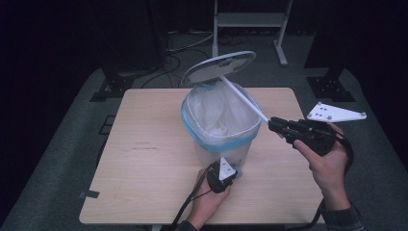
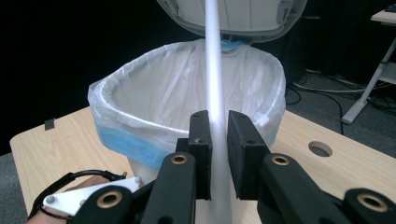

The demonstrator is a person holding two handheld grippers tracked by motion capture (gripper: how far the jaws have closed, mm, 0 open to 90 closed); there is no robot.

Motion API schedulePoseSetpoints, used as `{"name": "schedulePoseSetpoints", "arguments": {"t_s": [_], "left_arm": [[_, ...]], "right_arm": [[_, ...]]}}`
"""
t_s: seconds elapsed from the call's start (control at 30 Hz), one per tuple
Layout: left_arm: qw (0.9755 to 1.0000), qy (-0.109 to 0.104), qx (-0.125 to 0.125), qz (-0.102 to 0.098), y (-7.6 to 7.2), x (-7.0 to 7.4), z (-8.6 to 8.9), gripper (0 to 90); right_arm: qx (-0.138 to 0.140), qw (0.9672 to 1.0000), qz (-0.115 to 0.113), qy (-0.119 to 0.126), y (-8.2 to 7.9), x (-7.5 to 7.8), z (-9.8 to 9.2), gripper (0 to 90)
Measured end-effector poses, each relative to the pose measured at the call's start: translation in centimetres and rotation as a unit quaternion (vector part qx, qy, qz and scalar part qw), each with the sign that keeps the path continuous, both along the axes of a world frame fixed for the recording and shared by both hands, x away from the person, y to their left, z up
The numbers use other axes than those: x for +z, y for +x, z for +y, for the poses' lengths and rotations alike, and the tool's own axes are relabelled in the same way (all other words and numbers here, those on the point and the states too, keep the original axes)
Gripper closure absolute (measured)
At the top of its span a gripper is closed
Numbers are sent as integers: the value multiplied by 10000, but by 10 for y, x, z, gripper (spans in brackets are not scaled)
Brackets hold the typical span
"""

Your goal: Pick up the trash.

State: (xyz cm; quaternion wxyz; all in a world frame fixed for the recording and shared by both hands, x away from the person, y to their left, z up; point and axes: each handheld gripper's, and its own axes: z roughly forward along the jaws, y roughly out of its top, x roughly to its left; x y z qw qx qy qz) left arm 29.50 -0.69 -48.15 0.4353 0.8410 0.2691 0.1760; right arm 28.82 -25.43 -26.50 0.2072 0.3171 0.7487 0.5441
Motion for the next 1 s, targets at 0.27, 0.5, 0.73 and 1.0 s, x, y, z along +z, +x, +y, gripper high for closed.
{"name": "schedulePoseSetpoints", "arguments": {"t_s": [0.27,0.5,0.73,1.0], "left_arm": [[10000,0,-2,1,0,0,0,900],[10000,1,-5,-1,0,0,0,900],[10000,-7,4,2,0,0,0,900],[10000,-5,1,-2,0,0,0,900]], "right_arm": [[25,10000,-40,-24,5,7,6,797],[35,10000,-18,-46,11,10,11,796],[37,10000,12,-36,15,10,13,795],[52,10000,21,-45,17,10,13,797]]}}
